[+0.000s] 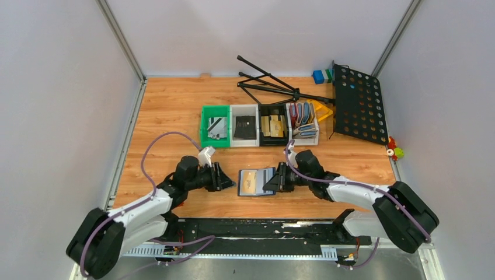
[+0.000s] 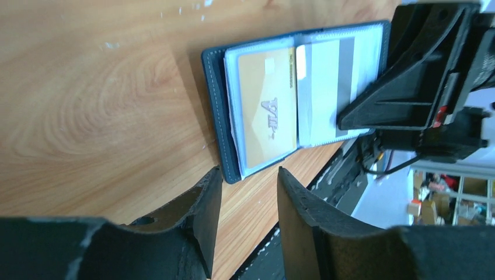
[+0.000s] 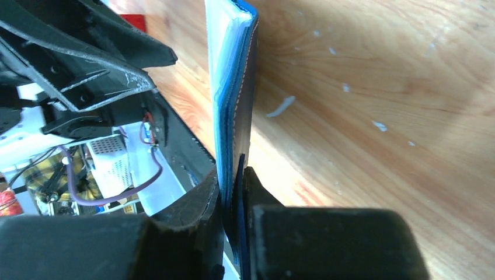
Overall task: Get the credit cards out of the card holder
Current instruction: Remove the credit card from the card holder.
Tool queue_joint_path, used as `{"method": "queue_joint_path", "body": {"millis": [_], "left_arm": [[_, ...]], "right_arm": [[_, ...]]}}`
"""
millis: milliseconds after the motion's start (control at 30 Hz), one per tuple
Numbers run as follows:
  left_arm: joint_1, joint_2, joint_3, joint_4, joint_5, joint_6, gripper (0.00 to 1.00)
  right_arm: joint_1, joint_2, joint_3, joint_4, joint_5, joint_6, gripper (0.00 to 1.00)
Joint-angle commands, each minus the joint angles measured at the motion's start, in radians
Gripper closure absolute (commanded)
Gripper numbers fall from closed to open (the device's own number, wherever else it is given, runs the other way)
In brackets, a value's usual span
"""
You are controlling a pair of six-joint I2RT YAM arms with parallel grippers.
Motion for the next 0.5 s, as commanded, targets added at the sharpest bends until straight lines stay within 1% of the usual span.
{"method": "queue_joint_path", "body": {"millis": [0, 100, 233, 267, 367, 400, 467], "left_arm": [[0.055, -0.170, -0.032, -0.037, 0.030, -0.030, 0.50], [0.061, -0.255, -0.048, -0.037, 0.054, -0.065, 0.40], [0.064, -0.279, -0.076, 0.060, 0.121, -0.144, 0.25], [0.064, -0.276, -0.083, 0.096, 0.137, -0.167, 0.24], [0.064, -0.260, -0.110, 0.235, 0.192, -0.246, 0.25], [0.064, -0.252, -0.119, 0.305, 0.208, -0.283, 0.27], [0.064, -0.233, -0.131, 0.394, 0.233, -0.326, 0.36]], "right_arm": [[-0.013, -0.105, 0.002, 0.088, -0.064, 0.024, 1.00], [-0.016, -0.155, 0.005, 0.098, -0.099, 0.038, 1.00], [-0.015, -0.198, 0.008, 0.124, -0.136, 0.071, 1.00], [-0.015, -0.205, 0.008, 0.136, -0.149, 0.079, 1.00], [-0.016, -0.217, 0.007, 0.171, -0.184, 0.106, 1.00], [-0.015, -0.219, 0.007, 0.174, -0.191, 0.111, 1.00], [-0.015, -0.223, 0.008, 0.175, -0.199, 0.116, 1.00]]}}
